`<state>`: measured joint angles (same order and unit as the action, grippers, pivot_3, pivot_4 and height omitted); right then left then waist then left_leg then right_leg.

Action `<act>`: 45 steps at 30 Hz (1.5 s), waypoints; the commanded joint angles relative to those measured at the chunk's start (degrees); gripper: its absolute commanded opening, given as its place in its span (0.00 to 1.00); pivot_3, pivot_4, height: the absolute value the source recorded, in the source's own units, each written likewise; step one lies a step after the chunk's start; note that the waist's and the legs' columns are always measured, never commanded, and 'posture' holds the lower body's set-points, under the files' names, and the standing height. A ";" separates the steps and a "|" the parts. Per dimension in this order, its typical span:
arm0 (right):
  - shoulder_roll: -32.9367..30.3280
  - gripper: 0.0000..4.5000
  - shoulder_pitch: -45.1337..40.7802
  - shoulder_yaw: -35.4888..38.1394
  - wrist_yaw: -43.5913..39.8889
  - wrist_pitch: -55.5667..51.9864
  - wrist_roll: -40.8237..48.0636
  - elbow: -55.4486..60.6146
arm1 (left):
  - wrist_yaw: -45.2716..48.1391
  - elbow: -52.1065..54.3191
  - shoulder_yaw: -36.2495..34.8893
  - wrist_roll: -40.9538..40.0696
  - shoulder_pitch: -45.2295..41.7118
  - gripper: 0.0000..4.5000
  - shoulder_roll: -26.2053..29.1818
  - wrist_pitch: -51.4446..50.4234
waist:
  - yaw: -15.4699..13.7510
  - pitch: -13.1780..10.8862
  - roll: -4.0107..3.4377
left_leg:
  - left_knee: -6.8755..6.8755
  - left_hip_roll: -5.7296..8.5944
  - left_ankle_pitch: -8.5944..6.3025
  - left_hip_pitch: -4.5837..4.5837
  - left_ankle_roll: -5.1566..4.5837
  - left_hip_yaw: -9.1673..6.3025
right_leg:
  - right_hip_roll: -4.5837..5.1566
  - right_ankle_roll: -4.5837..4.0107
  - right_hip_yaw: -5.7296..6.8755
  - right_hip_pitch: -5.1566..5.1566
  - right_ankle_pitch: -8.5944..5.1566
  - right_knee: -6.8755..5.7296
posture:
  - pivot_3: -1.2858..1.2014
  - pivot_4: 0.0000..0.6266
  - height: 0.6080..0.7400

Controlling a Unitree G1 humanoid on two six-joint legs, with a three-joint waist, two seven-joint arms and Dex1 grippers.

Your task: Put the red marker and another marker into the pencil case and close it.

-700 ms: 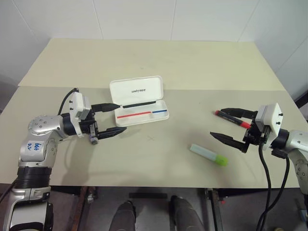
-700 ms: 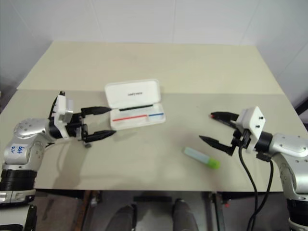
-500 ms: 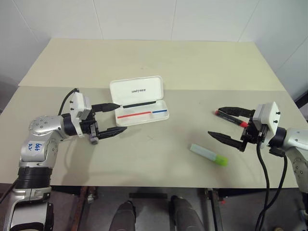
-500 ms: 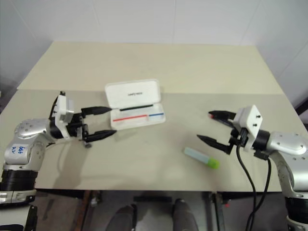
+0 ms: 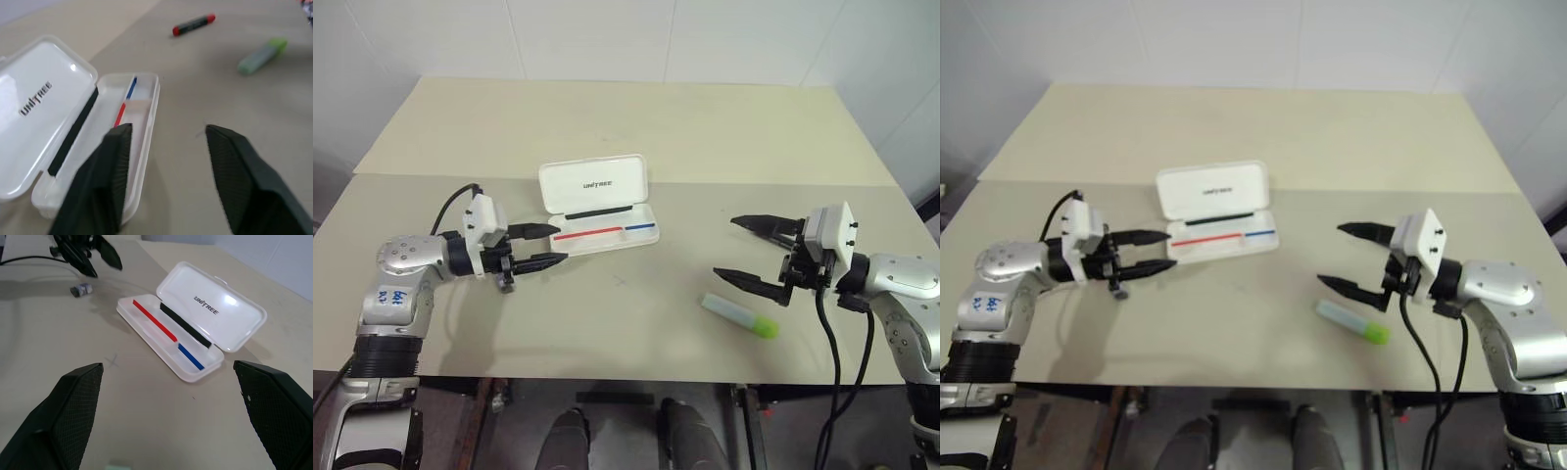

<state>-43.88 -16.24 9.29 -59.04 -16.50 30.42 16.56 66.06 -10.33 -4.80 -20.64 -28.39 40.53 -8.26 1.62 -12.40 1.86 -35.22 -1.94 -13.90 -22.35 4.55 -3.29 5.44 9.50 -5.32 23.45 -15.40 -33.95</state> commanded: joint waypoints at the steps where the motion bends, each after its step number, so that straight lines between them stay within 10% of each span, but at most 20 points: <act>1: 0.92 1.00 -1.30 -0.06 1.73 -0.23 1.01 4.05 | 0.60 -1.96 0.47 1.94 -1.43 0.55 0.79 3.33 | 0.01 0.00 0.00 | 0.00 0.00 0.00 0.00 0.00 0.00 | 0.00 0.00 0.00 0.00 0.00 -0.02 | 0.52 0.24 1.00; 45: 10.83 1.00 0.81 -3.66 15.86 0.70 -2.30 14.55 | 13.17 -33.93 12.03 17.61 -22.57 0.55 -0.98 17.63 | 0.10 0.00 0.00 | -0.01 0.00 0.00 -0.01 0.00 -0.04 | -0.02 0.02 0.03 0.03 0.00 -0.19 | 0.52 0.24 1.00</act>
<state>-32.49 -15.11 4.83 -43.69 -15.83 27.14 27.93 78.96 -43.77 7.57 -3.23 -49.39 39.12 8.72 1.73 -12.40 1.87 -35.23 -1.94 -13.90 -22.36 4.55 -3.33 5.42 9.52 -5.29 23.49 -15.40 -34.14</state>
